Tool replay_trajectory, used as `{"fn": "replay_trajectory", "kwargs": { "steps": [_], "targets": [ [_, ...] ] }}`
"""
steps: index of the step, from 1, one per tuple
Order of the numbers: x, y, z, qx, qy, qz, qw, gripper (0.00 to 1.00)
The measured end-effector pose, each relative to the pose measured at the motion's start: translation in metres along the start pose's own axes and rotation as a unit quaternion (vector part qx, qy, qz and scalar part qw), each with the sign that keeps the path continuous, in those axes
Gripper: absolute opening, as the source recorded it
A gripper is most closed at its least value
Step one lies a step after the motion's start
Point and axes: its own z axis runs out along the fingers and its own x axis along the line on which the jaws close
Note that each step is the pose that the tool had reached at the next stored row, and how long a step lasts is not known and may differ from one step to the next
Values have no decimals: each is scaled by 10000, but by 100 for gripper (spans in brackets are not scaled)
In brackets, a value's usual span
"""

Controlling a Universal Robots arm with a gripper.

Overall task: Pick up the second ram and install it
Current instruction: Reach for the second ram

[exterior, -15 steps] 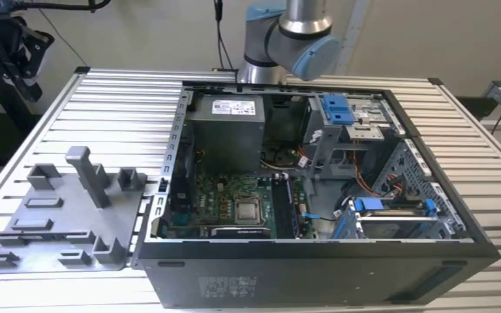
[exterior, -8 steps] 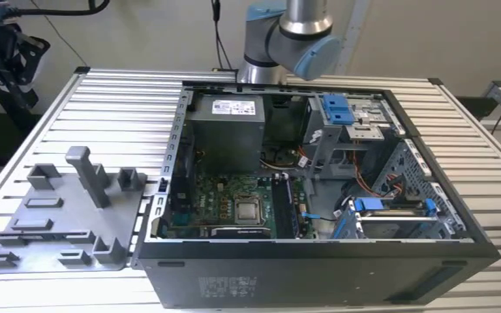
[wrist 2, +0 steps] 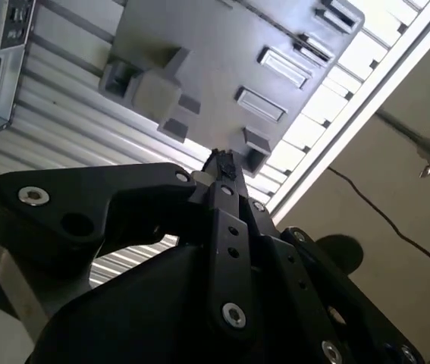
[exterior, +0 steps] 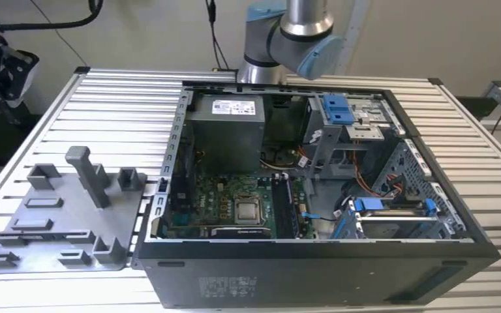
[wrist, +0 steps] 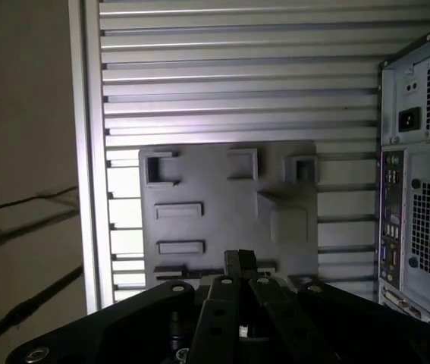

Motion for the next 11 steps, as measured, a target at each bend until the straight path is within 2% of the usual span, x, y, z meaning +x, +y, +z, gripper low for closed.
{"fn": "replay_trajectory", "kwargs": {
  "steps": [3,7,11],
  "targets": [
    [-2,-131,2,0,0,1,10000,11],
    [11,-263,9,-1,0,0,10000,11],
    [56,-344,21,0,1,0,10000,11]
  ]
}}
